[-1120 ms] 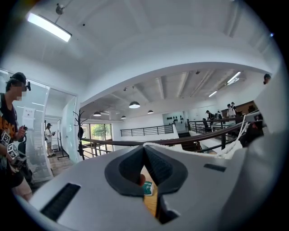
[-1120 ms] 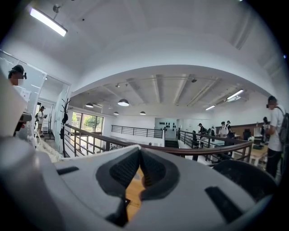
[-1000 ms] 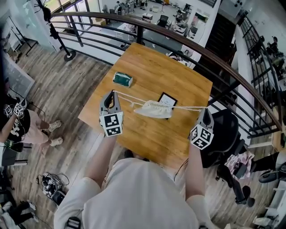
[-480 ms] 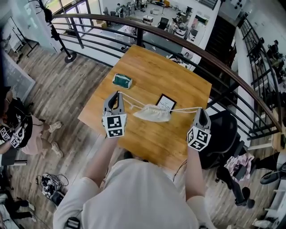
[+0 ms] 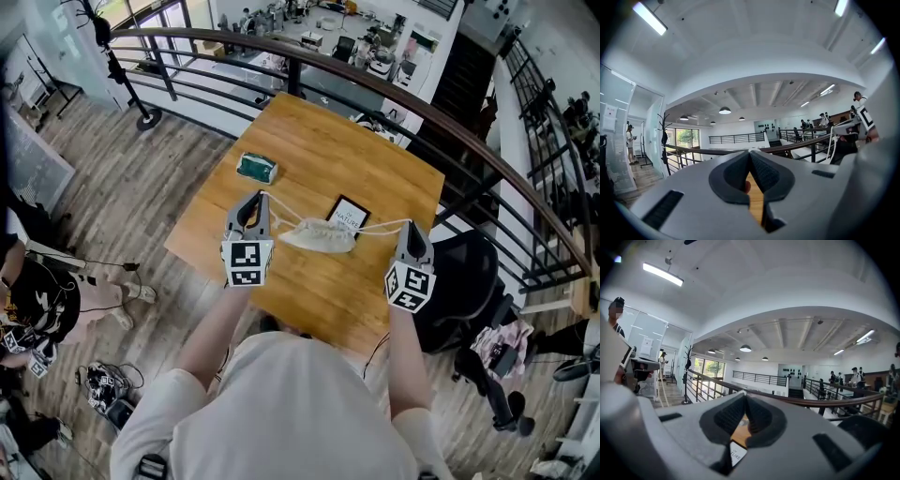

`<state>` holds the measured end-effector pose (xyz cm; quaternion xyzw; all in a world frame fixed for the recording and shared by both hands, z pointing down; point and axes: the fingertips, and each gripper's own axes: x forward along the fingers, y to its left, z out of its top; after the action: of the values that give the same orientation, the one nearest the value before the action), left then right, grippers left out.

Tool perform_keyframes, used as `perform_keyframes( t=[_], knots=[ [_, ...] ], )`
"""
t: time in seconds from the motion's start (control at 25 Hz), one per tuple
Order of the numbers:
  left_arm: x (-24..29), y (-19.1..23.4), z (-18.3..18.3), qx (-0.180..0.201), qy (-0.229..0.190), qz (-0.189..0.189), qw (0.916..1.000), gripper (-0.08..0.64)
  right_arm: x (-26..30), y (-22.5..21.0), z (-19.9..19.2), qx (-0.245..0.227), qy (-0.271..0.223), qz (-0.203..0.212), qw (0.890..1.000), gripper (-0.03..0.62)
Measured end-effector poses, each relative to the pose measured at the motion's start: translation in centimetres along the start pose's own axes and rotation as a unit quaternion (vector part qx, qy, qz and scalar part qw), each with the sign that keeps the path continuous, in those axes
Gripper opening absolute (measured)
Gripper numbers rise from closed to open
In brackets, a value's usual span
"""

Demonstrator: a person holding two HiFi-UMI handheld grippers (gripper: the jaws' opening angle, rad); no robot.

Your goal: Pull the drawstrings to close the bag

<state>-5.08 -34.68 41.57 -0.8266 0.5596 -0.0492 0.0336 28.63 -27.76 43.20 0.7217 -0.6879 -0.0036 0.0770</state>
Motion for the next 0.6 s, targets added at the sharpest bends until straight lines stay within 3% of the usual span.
perform_keyframes(
  t=[0.6],
  knots=[
    [0.5, 0.5, 0.0, -0.011, 0.001, -0.032, 0.9994, -0.006, 0.8, 4.6, 0.1, -0.016, 0.008, 0.048, 0.999, 0.008]
  ],
)
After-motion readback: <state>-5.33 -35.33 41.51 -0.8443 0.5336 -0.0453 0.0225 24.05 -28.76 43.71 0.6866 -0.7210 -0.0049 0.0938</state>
